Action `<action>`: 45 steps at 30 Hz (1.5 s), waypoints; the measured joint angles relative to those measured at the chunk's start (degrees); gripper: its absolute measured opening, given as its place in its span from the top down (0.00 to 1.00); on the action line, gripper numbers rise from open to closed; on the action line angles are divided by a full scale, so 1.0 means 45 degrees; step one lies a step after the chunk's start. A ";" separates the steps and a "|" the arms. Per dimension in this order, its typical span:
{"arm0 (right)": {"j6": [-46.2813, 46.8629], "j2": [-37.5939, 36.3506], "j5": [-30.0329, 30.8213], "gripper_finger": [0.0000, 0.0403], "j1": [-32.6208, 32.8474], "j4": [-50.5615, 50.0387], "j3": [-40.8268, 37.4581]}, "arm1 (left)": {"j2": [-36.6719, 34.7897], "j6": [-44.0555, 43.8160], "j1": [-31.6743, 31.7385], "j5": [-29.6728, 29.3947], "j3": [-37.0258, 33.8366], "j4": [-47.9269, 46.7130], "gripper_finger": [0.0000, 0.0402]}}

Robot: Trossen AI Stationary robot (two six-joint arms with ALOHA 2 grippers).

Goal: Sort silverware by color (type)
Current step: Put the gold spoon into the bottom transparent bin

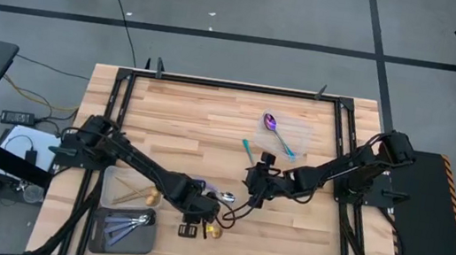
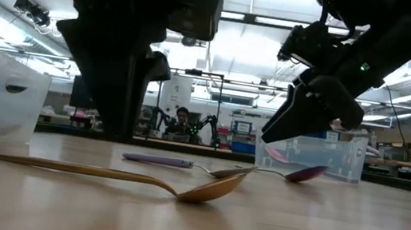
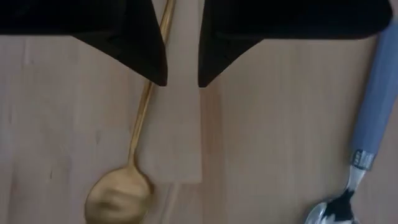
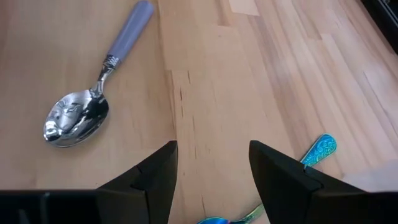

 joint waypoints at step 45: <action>-0.2591 0.0000 -0.0016 0.48 -0.1424 0.2294 0.0000 | 0.0097 0.0314 -0.0672 -0.1386 -0.0010 0.1592 0.59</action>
